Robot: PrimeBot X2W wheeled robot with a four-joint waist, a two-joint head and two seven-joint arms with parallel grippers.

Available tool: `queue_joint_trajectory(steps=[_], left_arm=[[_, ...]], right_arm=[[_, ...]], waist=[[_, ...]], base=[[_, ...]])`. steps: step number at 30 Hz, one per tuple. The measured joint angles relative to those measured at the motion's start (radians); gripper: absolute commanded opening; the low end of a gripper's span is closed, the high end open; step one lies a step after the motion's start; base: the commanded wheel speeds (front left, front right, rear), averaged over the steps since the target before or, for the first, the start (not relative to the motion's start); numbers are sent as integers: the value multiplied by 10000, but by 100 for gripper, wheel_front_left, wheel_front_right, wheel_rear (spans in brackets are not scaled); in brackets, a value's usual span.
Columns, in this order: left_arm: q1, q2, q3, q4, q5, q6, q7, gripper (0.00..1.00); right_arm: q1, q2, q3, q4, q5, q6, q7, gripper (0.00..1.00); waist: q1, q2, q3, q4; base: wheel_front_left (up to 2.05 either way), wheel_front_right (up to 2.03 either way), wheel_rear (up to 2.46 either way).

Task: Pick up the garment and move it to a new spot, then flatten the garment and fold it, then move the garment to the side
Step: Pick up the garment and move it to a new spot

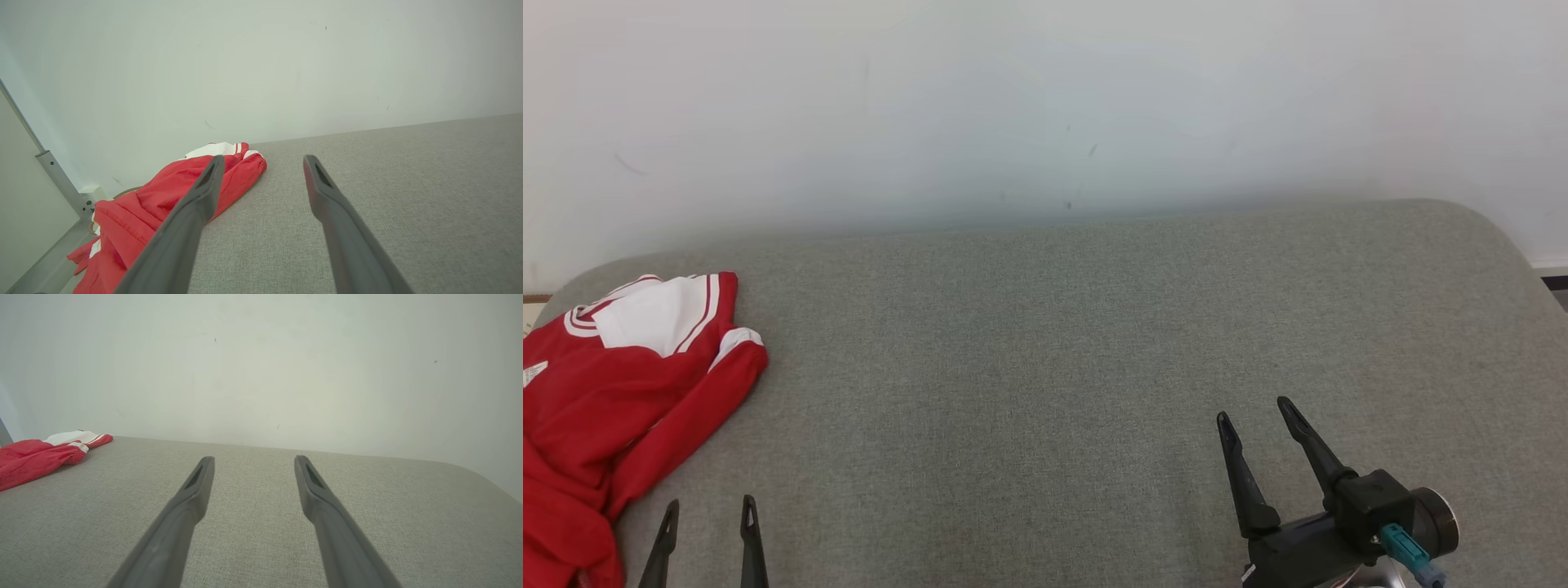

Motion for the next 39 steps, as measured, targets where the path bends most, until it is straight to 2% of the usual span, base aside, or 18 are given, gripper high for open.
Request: queue_joint_trajectory(steps=[20,39], left_arm=[[44,50,163,-56,-79,-102,0,100],[21,-19,385,155,-286,-178,0,100]], right_arm=[[59,79,-94,8,109,0,-2,100],[89,6,313,184,378,0,0,100]], waist=[[0,0,1,362],[0,0,-96,1856]], base=[[0,0,0],[0,0,0]])
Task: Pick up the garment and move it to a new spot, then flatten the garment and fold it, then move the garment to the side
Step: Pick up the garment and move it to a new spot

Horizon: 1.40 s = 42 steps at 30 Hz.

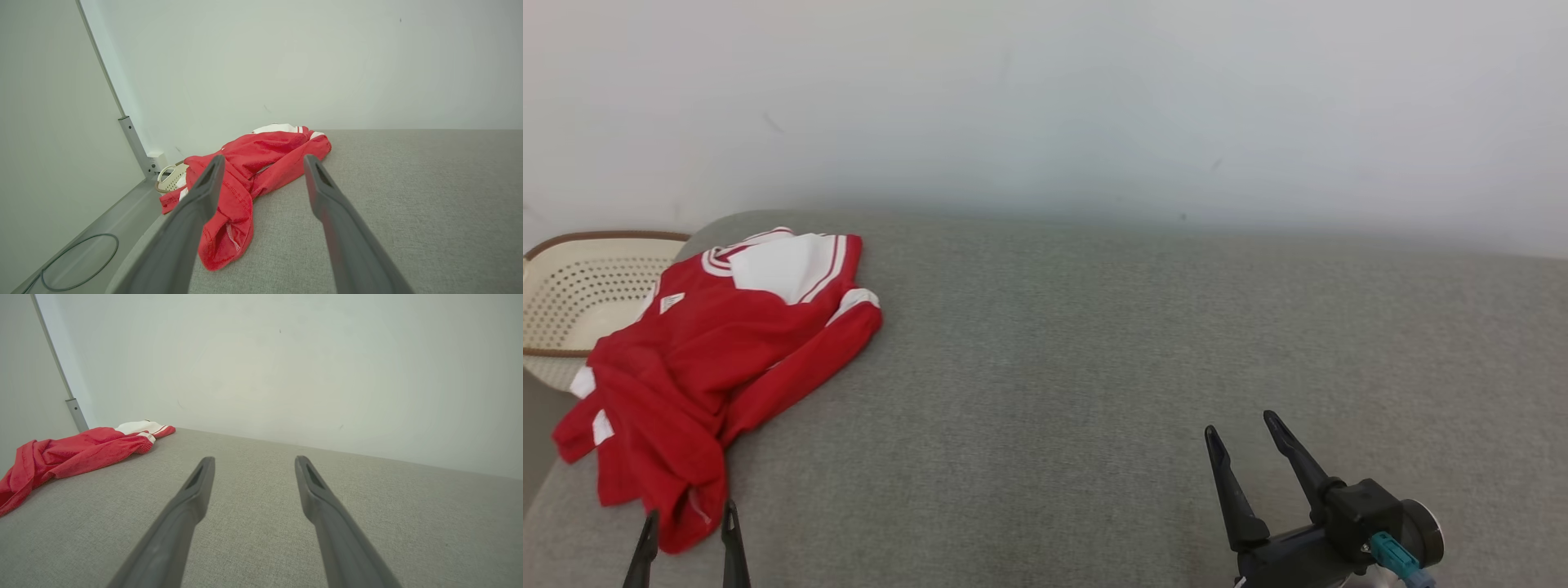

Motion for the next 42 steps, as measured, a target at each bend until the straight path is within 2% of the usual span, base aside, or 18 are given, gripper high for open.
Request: queue_joint_trajectory(steps=[26,31,42], left_arm=[[158,35,159,125,-61,-79,0,100],[159,69,209,151,-63,-81,0,100],[103,75,240,159,-207,-186,0,100]], right_arm=[[22,155,197,113,251,0,0,100],[24,169,265,119,261,0,0,100],[12,176,359,119,351,0,0,100]], waist=[[0,0,-291,2147],[0,0,-355,2388],[0,0,-381,2452]], base=[[0,0,0],[0,0,0],[0,0,0]])
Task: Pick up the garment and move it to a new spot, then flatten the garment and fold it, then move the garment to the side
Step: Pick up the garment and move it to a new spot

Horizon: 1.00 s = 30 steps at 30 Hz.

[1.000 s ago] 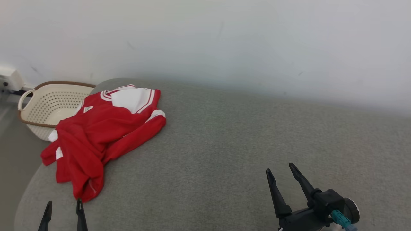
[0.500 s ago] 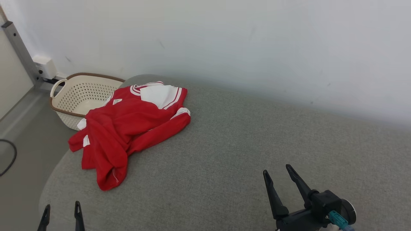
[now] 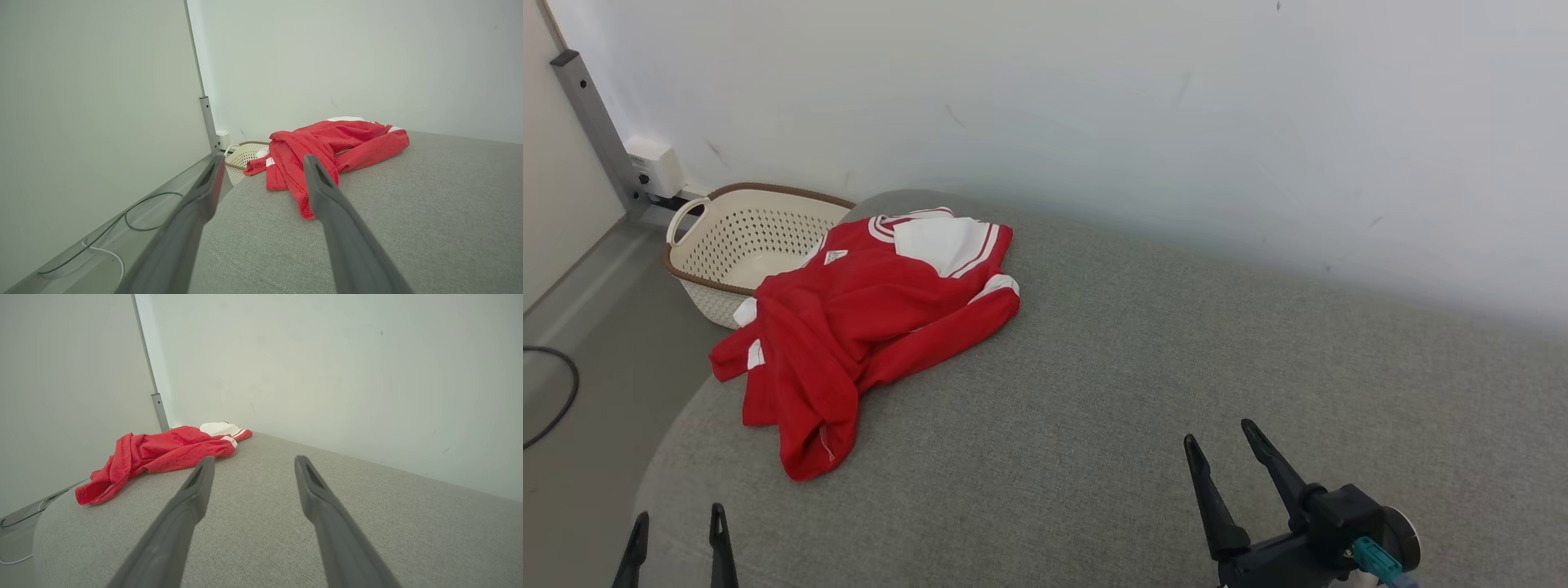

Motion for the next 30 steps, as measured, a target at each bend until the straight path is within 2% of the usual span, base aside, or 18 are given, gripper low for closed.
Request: queue_joint_trajectory(steps=[8,15,30], left_arm=[[-824,255,73,44,-247,-454,0,100],[-2377,755,50,504,-571,-1200,0,100],[-5958,1678,58,2729,-1266,-2291,309,100]], right_arm=[[-108,-23,132,-12,15,0,0,100],[-344,-63,263,-54,84,0,0,100],[-1264,-295,545,-474,82,0,0,100]], waist=[[0,0,148,-151],[0,0,414,-404],[3,3,1597,-1651]], base=[[0,0,0],[0,0,0],[0,0,0]])
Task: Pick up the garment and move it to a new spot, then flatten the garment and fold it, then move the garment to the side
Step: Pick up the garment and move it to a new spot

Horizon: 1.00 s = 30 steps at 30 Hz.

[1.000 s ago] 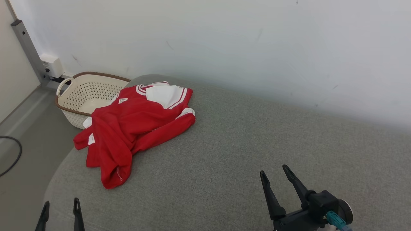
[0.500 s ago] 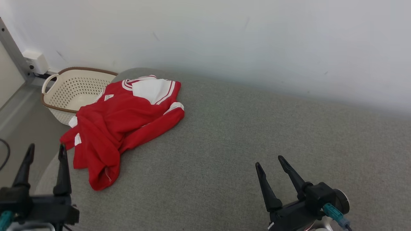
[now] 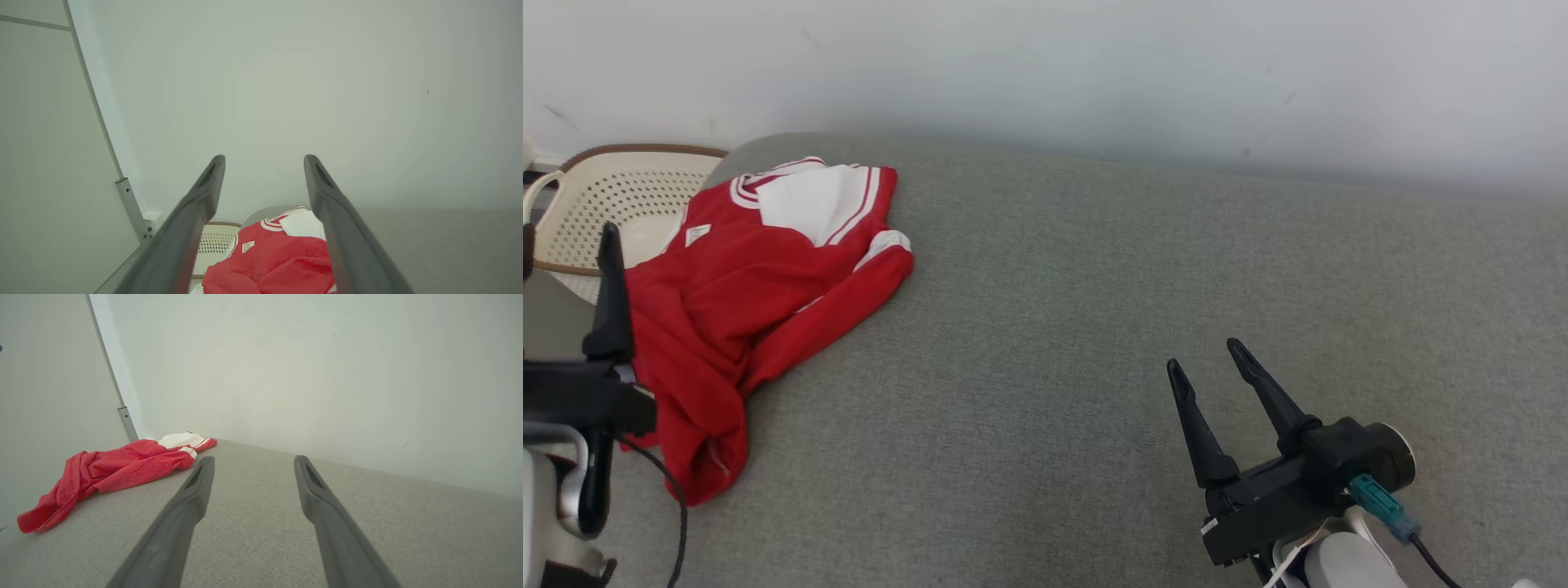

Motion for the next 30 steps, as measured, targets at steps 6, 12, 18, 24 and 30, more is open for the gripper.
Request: queue_joint_trajectory(steps=[6,12,18,24,30], left_arm=[[-1170,343,-65,826,-117,-259,199,100],[-2182,644,-69,1996,-332,-435,336,100],[-2936,993,-192,3501,-543,-662,606,100],[-3651,1365,-420,4876,-604,-788,675,100],[-4147,1657,-790,6311,-650,-874,897,100]], right_arm=[[-294,-86,-15,-151,-86,0,0,100],[-575,-111,-27,-288,-190,0,0,100],[-782,-111,-13,-385,-209,0,0,100],[-900,-105,-10,-474,-293,0,0,100],[-947,-107,12,-499,-297,0,0,100]], waist=[[0,-1,541,-559],[1,0,1131,-1078],[0,0,1612,-1654],[-1,-1,1994,-2201],[-2,-1,2248,-2680]], base=[[0,0,0],[0,0,0],[0,0,0],[0,0,0],[0,0,0]])
